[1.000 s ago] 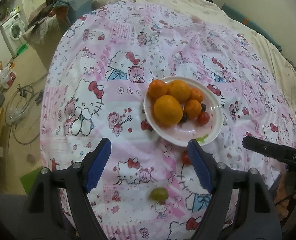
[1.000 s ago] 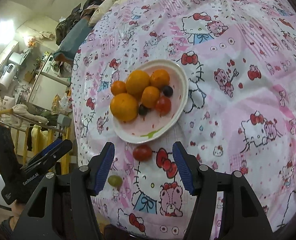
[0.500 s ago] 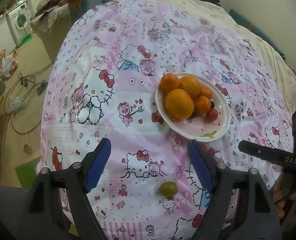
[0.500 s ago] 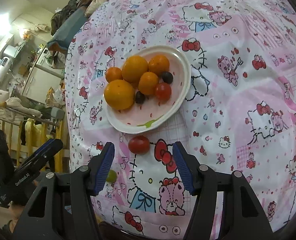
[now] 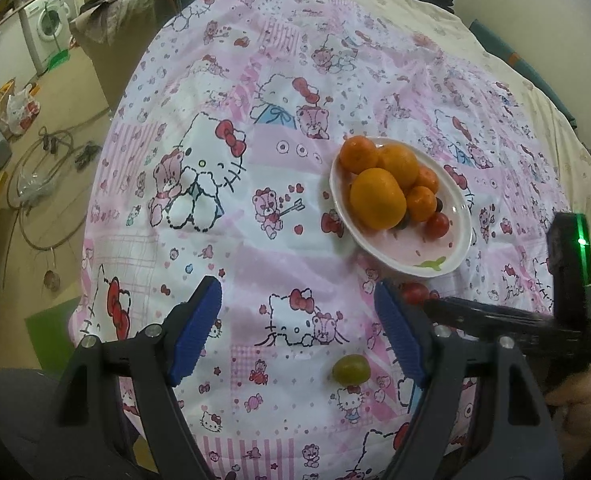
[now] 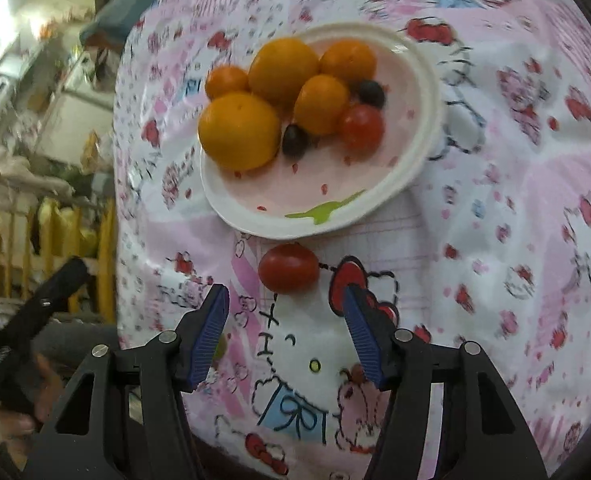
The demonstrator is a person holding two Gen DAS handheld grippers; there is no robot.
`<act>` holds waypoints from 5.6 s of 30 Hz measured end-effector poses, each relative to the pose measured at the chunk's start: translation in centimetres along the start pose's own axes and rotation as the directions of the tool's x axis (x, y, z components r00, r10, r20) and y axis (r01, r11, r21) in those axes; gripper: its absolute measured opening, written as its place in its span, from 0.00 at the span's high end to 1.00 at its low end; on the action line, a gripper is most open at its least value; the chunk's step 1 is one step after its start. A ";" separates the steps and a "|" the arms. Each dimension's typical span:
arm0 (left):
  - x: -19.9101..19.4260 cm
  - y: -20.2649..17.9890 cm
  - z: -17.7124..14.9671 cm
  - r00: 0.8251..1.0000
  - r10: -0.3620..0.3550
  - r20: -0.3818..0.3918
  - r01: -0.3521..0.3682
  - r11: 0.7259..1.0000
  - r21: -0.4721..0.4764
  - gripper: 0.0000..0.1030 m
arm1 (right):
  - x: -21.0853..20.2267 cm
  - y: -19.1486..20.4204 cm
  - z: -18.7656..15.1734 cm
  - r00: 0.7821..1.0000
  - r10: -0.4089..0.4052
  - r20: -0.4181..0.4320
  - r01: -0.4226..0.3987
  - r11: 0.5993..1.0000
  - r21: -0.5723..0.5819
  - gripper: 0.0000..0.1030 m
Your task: Organize fruits
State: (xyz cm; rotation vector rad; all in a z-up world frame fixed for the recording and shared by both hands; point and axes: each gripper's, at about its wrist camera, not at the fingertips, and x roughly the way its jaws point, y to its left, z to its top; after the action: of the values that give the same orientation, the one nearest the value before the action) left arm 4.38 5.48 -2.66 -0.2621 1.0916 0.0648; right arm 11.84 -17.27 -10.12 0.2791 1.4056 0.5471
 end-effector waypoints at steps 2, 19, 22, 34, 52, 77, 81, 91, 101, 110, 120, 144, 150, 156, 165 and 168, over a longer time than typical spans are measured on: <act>0.2 0.0 -0.1 1.000 0.005 -0.006 -0.005 1.000 0.002 0.26 | 1.1 0.5 0.4 0.999 -0.029 -0.015 0.029 0.999 -0.024 0.42; 3.9 -2.2 -3.3 0.978 -0.011 -0.209 0.034 0.993 0.110 0.26 | 0.4 0.0 0.1 1.000 -0.018 -0.013 0.017 1.000 -0.019 0.60; 5.1 -3.9 -4.8 0.964 -0.003 -0.266 0.054 0.981 0.188 0.26 | -1.3 -0.6 -0.6 1.000 0.012 0.019 -0.012 1.000 0.006 0.60; 7.3 -7.7 -6.8 0.955 0.141 -0.262 -0.033 0.926 0.376 0.53 | -5.6 -3.5 -1.0 0.991 0.067 0.113 -0.078 0.993 0.091 0.60; 2.8 -8.5 -1.9 0.984 -0.061 -0.168 0.098 0.970 0.221 0.74 | -8.9 -4.1 0.3 0.973 0.118 0.197 -0.141 0.984 0.106 0.60; 11.3 -12.5 3.1 0.977 -0.060 -0.204 0.093 0.984 0.154 0.74 | -3.7 -6.4 9.8 0.994 0.033 0.100 -0.043 0.994 0.099 0.60; 12.0 -12.4 3.3 0.975 -0.063 -0.212 0.094 0.986 0.138 0.74 | -2.9 -6.5 9.7 0.996 0.016 0.088 -0.025 0.995 0.099 0.60; 12.9 -12.9 2.9 0.970 -0.056 -0.238 0.092 0.985 0.146 0.66 | -2.9 -6.8 9.8 0.996 -0.005 0.089 -0.004 0.995 0.102 0.58; 11.4 -13.0 2.8 0.976 -0.060 -0.209 0.098 0.979 0.177 0.38 | -4.0 -6.8 9.9 0.992 -0.013 0.125 -0.001 0.994 0.106 0.44; 5.6 -11.2 3.5 0.998 -0.033 -0.044 0.040 0.982 0.183 0.38 | -7.9 -4.9 9.0 0.968 -0.033 0.250 0.024 0.999 0.041 0.20; -0.2 -8.9 4.0 0.990 0.010 0.142 -0.038 0.981 0.191 0.04 | -12.7 -1.2 4.7 0.909 -0.054 0.413 0.081 0.996 -0.046 0.11; -5.0 -5.0 -0.8 0.950 0.029 0.312 -0.074 0.988 0.134 0.01 | -12.7 2.8 -4.3 0.787 -0.181 0.589 0.280 0.957 -0.080 0.00; -4.1 -4.5 0.1 0.959 0.019 0.281 -0.046 0.995 0.090 0.01 | -11.6 2.9 -3.7 0.793 -0.198 0.576 0.295 0.952 -0.078 0.00; -4.1 -4.8 0.1 0.961 0.027 0.277 -0.055 0.994 0.091 0.01 | -11.2 3.4 -3.8 0.781 -0.217 0.586 0.330 0.939 -0.093 0.00; -3.8 -5.1 0.0 0.965 0.024 0.260 -0.052 0.993 0.104 0.01 | -11.4 3.3 -3.6 0.773 -0.223 0.594 0.333 0.940 -0.081 0.00; -3.8 -5.1 -0.1 0.964 0.023 0.265 -0.053 0.993 0.103 0.01 | -11.4 3.4 -3.6 0.772 -0.225 0.594 0.336 0.939 -0.081 0.00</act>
State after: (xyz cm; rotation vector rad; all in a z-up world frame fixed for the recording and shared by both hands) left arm 3.47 0.82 1.61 -0.1287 0.8317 0.0717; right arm 6.90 -20.77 0.71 0.0664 0.7706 0.2964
